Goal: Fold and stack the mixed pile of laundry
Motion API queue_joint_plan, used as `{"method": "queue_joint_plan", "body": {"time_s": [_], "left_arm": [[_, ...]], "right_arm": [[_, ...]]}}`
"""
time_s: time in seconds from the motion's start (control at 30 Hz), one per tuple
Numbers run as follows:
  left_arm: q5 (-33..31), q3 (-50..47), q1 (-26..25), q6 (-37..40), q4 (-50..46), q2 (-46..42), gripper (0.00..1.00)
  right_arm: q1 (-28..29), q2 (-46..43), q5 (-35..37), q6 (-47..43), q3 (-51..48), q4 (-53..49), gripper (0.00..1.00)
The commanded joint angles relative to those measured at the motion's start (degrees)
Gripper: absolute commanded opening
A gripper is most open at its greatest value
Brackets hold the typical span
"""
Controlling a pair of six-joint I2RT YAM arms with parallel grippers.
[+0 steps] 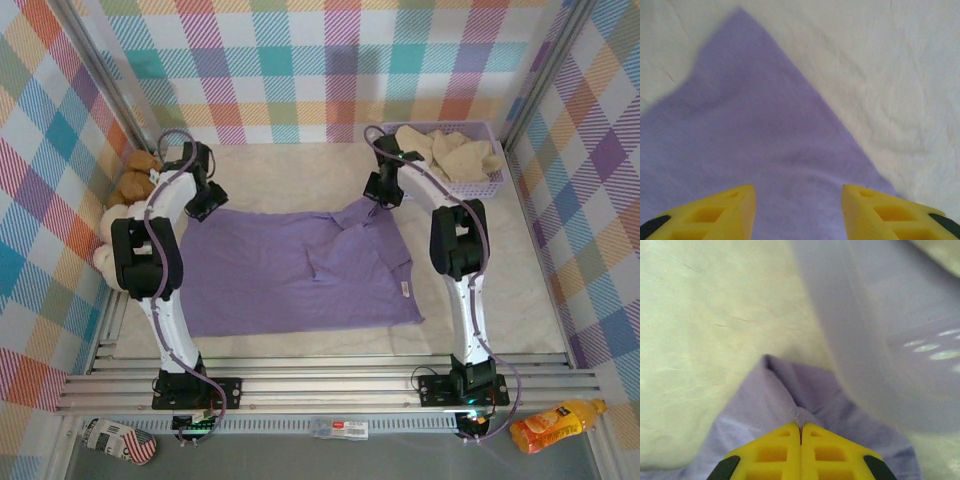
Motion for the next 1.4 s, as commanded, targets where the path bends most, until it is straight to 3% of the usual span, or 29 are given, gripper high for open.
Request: {"method": "queue_joint_plan", "body": {"time_s": [0.0,0.4,0.6,0.7,0.8,0.93,1.0,1.2,1.37], "left_arm": [[-4.2,5.4,2.5,1.4,-2.1,2.3,0.51],[-7.1,21.7,3.6,-1.5,-9.1,18.3,0.52],[-8.2,22.0,3.6,-2.8,-11.6,21.6,0.49],[-8.5,21.2,3.7,-2.4,-11.6,22.6,0.42],[-8.2,21.3,3.6,-2.5,-11.4,23.2,0.25],[-7.4,21.9,3.6,-2.7,-11.2,22.4,0.05],[-6.9,22.4,3.6,-2.3,-11.4,21.3,0.00],[-4.3,21.8,3.6,0.8,-11.7,14.4,0.00],[-1.7,14.6,3.4,3.8,-9.2,5.0,0.03]], "right_arm": [[-0.2,-5.9,-3.2,-0.2,2.5,-0.5,0.00],[-1.4,-8.8,-13.6,4.0,5.3,2.2,0.00],[-1.7,-7.3,-14.9,4.3,5.2,0.7,0.00],[-2.1,-7.2,-15.1,4.2,4.9,0.7,0.00],[-2.4,-7.2,-15.1,4.0,4.9,0.5,0.00],[-2.8,-7.0,-15.1,3.5,5.0,0.6,0.00],[-3.2,-7.0,-15.4,3.4,5.2,0.7,0.00],[-4.6,-8.8,-18.5,4.6,5.3,1.0,0.00],[-4.6,-13.4,-19.4,8.1,1.4,-4.6,0.01]]}}
